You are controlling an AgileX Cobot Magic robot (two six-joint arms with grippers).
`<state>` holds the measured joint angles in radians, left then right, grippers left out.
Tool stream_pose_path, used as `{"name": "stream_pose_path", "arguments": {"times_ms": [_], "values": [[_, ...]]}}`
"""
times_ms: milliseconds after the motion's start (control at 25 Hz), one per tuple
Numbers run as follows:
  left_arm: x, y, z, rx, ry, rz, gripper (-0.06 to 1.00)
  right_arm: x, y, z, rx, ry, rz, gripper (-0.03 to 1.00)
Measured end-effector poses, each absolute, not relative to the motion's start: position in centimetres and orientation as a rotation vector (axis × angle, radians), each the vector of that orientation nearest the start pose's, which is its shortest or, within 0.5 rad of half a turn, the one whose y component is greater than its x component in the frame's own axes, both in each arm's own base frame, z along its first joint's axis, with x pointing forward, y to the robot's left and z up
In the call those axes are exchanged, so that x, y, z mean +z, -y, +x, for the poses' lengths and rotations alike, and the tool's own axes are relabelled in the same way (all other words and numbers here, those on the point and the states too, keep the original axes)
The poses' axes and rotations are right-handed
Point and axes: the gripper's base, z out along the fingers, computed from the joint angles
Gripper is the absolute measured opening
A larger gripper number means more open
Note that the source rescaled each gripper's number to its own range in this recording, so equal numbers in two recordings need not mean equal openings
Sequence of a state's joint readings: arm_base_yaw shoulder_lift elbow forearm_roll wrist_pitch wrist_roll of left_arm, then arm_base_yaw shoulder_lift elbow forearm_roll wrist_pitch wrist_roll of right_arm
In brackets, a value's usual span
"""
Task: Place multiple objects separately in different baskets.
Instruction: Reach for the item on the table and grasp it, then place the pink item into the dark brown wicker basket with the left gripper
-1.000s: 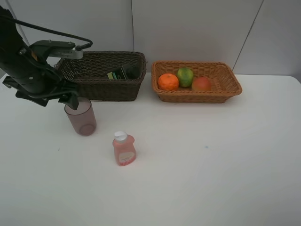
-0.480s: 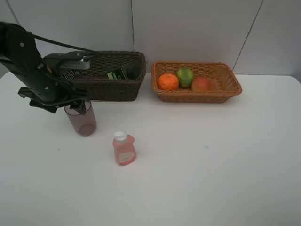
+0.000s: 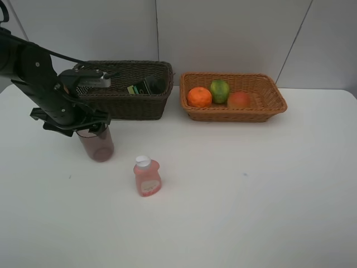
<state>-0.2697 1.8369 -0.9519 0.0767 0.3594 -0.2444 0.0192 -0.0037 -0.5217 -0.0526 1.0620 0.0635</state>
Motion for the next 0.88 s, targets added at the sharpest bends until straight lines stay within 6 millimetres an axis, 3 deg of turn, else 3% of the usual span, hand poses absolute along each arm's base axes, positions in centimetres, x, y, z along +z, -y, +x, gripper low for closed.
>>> {"name": "stream_pose_path", "arguments": {"times_ms": [120, 240, 360, 400, 880], "values": [[13.80, 8.80, 32.75, -0.091, -2.725, 0.125, 0.75, 28.32, 0.43, -0.81, -0.010, -2.018, 0.048, 0.98], [13.80, 8.80, 32.75, -0.091, -2.725, 0.125, 0.36, 28.32, 0.43, -0.81, -0.010, -2.018, 0.048, 0.98], [13.80, 8.80, 32.76, -0.091, -2.724, 0.125, 0.04, 28.32, 0.43, -0.81, -0.010, -2.018, 0.048, 0.98], [13.81, 8.81, 32.78, -0.092, -2.721, 0.125, 0.00, 28.32, 0.43, -0.81, -0.010, -2.018, 0.048, 0.98], [13.80, 8.80, 32.76, -0.093, -2.724, 0.119, 0.00, 28.32, 0.43, -0.81, -0.010, -2.018, 0.048, 0.98]]}}
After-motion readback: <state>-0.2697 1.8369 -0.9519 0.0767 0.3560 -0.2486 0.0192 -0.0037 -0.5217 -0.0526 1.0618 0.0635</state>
